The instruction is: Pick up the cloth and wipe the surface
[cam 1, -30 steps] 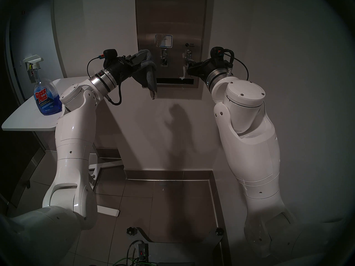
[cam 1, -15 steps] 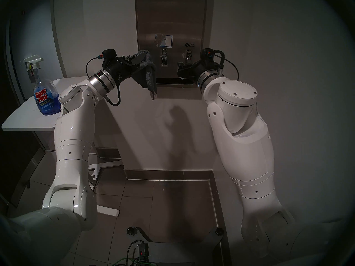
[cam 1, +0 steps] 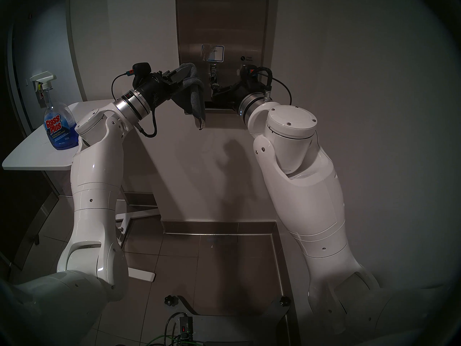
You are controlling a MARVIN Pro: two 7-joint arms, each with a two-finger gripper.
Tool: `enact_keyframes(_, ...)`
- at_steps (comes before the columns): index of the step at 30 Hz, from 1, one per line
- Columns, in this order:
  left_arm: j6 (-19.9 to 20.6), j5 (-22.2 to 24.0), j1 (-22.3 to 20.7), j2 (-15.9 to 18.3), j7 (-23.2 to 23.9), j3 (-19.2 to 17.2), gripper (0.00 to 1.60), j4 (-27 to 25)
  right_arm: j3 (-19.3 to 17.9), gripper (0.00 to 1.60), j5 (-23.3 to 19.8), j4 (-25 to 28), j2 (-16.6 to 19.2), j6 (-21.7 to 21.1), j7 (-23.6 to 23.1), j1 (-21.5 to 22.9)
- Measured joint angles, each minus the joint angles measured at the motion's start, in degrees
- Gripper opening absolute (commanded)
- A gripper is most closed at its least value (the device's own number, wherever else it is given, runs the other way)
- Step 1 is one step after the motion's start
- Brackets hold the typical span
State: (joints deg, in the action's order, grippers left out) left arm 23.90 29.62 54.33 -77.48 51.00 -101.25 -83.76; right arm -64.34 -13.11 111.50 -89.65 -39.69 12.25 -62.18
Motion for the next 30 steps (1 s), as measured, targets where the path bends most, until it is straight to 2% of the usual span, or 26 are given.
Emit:
enact_keyframes(11,2.3,0.1,0.3,-0.7,0.2,-0.5,0.0,-1.2,2.4,1.6,-0.8,-1.7,-0.1,1.3,-3.3,0.7)
enact_keyframes(20,2.1,0.0,0.2,-1.2,0.6,-0.4,0.0,-0.8,2.5,1.6,-1.9,-3.0,-0.2,1.5,-5.3,1.4)
enact_keyframes(26,2.2,0.3,0.1,-2.0,0.9,-0.1,0.0,-0.3,3.7,1.6,-2.4,-4.7,-0.7,2.0,-6.4,2.0)
enact_keyframes(30,3.8,1.0,0.1,-2.8,1.0,0.1,0.0,-0.5,4.5,1.6,-2.4,-6.7,-1.1,2.9,-6.8,2.4)
